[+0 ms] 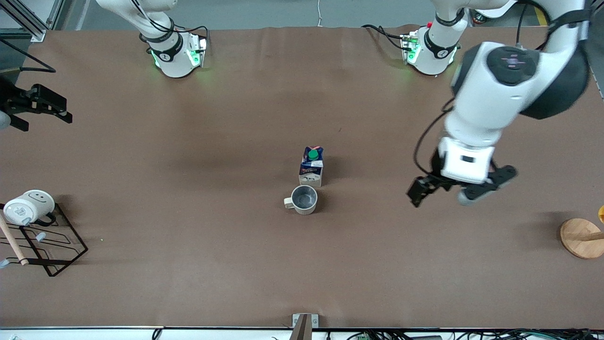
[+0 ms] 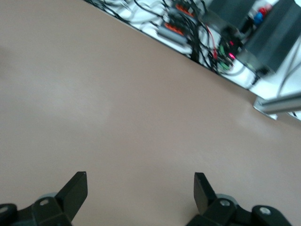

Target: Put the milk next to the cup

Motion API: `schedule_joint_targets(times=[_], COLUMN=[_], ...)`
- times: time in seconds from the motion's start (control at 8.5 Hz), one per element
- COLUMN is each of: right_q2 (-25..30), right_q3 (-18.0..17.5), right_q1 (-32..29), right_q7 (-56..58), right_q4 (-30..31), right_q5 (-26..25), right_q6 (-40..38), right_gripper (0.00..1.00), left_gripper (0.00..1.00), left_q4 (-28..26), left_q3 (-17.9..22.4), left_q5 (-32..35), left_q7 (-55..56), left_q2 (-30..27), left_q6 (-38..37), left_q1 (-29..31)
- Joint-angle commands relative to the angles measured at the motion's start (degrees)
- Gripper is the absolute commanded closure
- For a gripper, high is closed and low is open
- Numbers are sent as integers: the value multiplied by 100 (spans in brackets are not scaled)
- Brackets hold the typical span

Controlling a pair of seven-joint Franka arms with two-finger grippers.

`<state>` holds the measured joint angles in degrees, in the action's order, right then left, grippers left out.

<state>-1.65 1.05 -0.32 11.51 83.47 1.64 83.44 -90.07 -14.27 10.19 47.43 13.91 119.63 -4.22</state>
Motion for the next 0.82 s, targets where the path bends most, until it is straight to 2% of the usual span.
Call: schedule_joint_targets(times=[0.0,0.12,0.24,0.35,0.47,0.71], right_q2=[147,147,147,147,147,147], right_q3=[-18,-18,-18,-18,-18,-18], right_q1=[6,15,6,6,6,6], right_q7=[-18,-9,-9,-9,-9,-9], right_q4=[143,152,143,152,152,152], right_q5=[29,21,21,21,21,12], right_q6=[59,41,41,50,59,50], right_gripper=[1,1,1,1,1,1], left_gripper=[0,0,0,0,0,0], left_q4=[-115,-255,-465,-867,-1333,-1836], left_q3=[-269,-191,175,866,1091,1592], left_q5=[10,-112,-383,-769,-903,-913], left_q7=[-914,-1625,-2259,-2909,-3429,-4020], left_q2=[-370,-580,-852,-1281,-1729,-2303], left_q6=[-473,-623,-686,-695,-695,-730], left_q1=[569,667,581,223,194,-61])
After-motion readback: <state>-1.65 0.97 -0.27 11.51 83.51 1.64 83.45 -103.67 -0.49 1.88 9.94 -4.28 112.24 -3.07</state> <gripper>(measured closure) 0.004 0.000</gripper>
